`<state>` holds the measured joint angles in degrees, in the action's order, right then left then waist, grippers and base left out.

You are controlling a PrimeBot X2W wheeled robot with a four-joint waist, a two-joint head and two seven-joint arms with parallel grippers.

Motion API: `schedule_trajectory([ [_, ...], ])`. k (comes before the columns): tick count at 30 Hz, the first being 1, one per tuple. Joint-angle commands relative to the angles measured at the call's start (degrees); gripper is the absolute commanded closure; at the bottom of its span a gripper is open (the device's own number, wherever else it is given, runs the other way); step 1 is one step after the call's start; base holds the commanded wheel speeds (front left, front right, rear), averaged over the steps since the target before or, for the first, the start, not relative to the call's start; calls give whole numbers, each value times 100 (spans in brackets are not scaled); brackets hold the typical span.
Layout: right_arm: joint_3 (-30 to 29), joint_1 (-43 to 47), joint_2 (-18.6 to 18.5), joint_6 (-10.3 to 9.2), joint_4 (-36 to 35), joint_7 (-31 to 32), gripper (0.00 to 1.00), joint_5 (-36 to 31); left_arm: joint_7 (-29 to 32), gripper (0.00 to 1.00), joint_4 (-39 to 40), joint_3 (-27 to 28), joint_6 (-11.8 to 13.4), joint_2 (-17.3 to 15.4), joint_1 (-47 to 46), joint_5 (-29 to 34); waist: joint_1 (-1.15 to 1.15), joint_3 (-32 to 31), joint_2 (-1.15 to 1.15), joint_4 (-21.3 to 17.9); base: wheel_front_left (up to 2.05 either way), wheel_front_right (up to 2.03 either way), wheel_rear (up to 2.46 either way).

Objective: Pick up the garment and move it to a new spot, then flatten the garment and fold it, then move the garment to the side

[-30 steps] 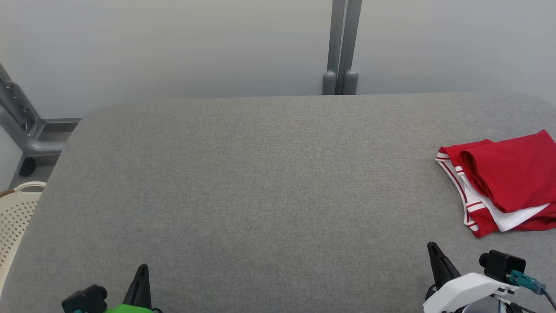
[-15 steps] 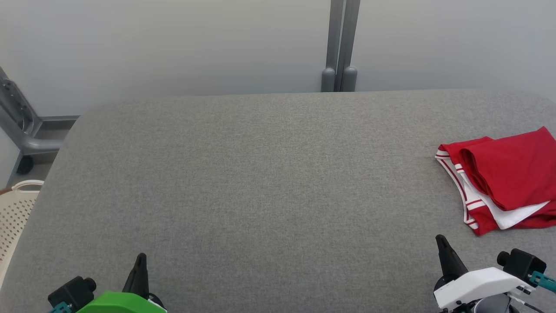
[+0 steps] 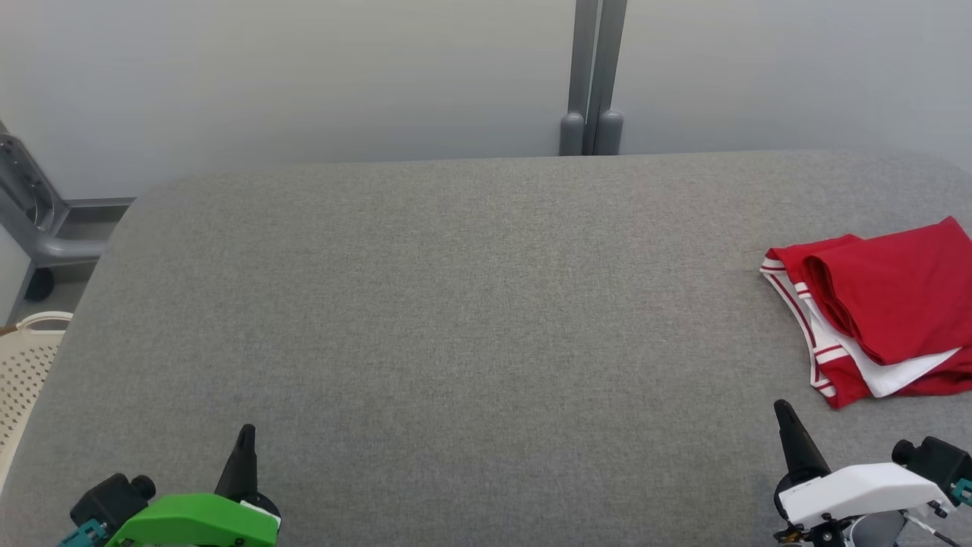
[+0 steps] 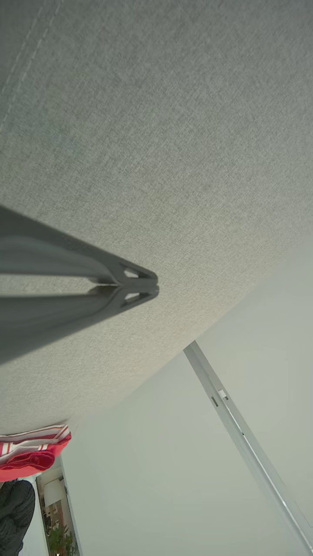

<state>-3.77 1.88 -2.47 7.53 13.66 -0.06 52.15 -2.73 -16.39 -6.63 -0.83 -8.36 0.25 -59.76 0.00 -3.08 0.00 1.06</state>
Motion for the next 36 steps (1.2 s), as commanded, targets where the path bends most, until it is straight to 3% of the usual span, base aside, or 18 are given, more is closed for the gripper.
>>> schedule_trajectory([
  [1, -42, -81, -30, -3, -121, 36, 100, 217, 49, 100, 89, 90, -53, -1, -193, -181, 0, 8, 0, -3, 0, 0, 0],
  [36, -289, -84, -44, -2, -439, 270, 100, 2237, 579, 100, 139, 571, -386, 289, -494, -1806, 0, 145, 0, -48, 0, 0, 0],
])
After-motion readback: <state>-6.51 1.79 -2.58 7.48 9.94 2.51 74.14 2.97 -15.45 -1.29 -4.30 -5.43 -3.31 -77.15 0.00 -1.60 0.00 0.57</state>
